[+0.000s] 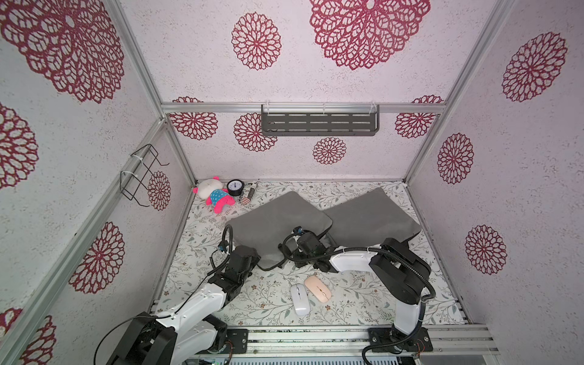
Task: Put the mouse into the laptop bag
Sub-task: Unzip the zipper on the zippered laptop bag.
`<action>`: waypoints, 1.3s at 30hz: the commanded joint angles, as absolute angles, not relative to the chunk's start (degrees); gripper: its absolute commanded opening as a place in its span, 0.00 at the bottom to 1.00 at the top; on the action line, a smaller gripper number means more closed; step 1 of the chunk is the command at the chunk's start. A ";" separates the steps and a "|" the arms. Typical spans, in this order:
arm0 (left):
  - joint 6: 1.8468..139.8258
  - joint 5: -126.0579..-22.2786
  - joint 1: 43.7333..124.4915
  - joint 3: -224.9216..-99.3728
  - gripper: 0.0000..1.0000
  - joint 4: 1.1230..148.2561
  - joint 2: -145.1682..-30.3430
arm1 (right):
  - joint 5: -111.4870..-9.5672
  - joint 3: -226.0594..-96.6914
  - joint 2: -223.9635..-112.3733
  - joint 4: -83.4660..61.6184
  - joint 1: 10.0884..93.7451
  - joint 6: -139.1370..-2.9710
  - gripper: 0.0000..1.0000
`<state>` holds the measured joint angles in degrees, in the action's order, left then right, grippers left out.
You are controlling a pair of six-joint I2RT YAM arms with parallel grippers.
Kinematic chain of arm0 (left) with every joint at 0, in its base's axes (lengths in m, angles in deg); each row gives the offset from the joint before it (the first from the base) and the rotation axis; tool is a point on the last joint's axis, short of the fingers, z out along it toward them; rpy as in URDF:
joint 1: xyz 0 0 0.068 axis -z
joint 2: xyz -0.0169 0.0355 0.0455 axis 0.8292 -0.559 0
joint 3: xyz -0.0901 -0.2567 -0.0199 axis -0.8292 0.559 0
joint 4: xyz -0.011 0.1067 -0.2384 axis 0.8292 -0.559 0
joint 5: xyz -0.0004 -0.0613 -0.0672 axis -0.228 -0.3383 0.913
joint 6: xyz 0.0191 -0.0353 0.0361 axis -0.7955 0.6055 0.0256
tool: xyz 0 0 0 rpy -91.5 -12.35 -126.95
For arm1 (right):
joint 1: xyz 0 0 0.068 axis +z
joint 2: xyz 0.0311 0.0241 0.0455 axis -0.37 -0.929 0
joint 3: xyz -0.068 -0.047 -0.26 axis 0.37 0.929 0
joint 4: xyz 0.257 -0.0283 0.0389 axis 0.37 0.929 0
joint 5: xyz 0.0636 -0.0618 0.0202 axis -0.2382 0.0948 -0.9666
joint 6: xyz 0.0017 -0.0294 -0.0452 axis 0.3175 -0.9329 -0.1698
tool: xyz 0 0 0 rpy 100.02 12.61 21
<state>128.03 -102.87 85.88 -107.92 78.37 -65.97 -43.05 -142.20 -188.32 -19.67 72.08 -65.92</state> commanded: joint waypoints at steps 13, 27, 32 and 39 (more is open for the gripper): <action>127.72 -105.96 84.18 -112.25 1.00 73.48 -68.14 | -41.71 -138.95 -184.83 -23.70 63.55 -67.78 0.00; 127.58 -99.67 79.63 -114.74 0.89 80.49 -82.47 | -43.03 -137.97 -184.86 -24.68 63.68 -67.79 0.00; 128.75 -97.13 79.56 -116.29 0.16 85.34 -89.67 | -42.82 -137.40 -184.50 -24.76 64.63 -68.56 0.00; 129.01 -97.58 79.53 -117.90 0.00 85.09 -92.01 | -41.58 -136.92 -183.37 -24.35 68.46 -69.85 0.00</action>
<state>128.66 -98.69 79.70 -117.31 84.42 -90.19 -42.24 -137.35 -186.37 -25.22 65.94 -68.45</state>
